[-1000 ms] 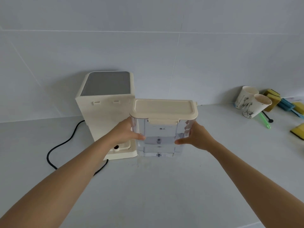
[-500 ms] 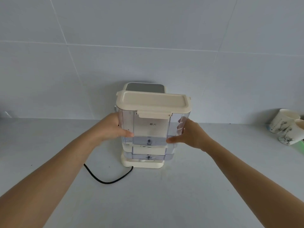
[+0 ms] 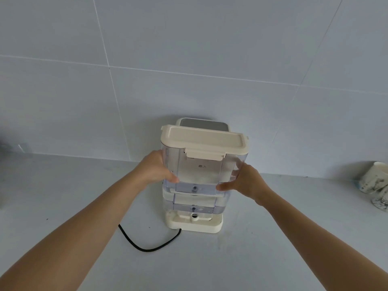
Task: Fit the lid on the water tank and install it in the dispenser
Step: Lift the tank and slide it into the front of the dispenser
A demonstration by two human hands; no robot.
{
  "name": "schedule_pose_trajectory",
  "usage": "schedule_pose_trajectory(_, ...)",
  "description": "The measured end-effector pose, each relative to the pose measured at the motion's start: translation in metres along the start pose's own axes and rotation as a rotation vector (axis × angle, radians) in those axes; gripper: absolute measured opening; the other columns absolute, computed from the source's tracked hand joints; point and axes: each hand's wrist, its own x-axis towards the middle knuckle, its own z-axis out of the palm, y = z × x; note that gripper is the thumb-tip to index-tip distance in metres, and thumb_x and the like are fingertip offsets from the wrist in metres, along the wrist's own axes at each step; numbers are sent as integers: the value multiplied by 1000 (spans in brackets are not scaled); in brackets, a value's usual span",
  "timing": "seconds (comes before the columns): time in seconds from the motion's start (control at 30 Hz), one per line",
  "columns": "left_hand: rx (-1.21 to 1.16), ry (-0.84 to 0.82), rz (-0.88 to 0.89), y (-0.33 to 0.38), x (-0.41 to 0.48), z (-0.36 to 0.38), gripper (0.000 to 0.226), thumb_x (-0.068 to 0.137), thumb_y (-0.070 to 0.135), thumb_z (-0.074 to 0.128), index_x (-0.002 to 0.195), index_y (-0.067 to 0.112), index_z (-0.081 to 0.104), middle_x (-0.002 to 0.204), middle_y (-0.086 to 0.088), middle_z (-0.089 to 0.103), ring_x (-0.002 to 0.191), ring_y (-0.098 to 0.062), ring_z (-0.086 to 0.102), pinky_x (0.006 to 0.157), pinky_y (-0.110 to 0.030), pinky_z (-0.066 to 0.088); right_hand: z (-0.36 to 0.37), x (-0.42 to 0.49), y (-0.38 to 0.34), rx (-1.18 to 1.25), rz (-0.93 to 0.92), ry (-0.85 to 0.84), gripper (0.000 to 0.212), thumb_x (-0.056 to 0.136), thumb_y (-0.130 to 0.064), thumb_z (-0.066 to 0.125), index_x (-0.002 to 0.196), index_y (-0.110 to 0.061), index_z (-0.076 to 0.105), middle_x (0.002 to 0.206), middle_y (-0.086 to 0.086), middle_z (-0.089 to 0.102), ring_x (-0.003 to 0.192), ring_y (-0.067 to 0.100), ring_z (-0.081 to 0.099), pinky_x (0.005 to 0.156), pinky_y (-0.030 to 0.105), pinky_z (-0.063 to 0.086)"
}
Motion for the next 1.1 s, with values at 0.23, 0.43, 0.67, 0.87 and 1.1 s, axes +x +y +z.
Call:
schedule_pose_trajectory(0.23,-52,-13,-19,-13,16,3,62,57,-7,77,114,10,60,115,-9,66,109,-26,60,101,-41,45,7,9,3,11,67,7,85,59,-16,83,130,-13,36,126,10,58,114,28,54,82,27,42)
schedule_pose_trajectory(0.43,-81,-20,-16,-21,23,7,70,41,1,78,109,10,62,112,-10,69,107,-28,62,100,-48,46,11,10,6,17,109,6,90,61,-14,82,135,-11,31,129,12,56,116,29,53,81,26,41)
schedule_pose_trajectory(0.67,-48,1,0,-26,31,13,52,55,-8,77,102,9,61,101,-9,68,102,-28,62,94,-40,48,12,11,8,40,129,16,84,59,-11,83,132,-12,39,128,12,57,117,30,52,90,32,44)
schedule_pose_trajectory(0.87,-38,-3,11,-33,35,18,54,56,-8,77,102,14,58,89,-1,63,93,-24,60,84,-33,47,16,12,15,73,125,23,84,58,-9,83,131,-13,41,125,11,58,114,30,54,88,32,43)
schedule_pose_trajectory(1.1,18,1,-11,-50,37,25,61,42,13,79,99,19,58,88,3,66,96,-22,62,92,-41,50,28,14,26,62,121,29,82,56,-10,84,126,-13,43,122,9,61,113,29,55,91,33,44)
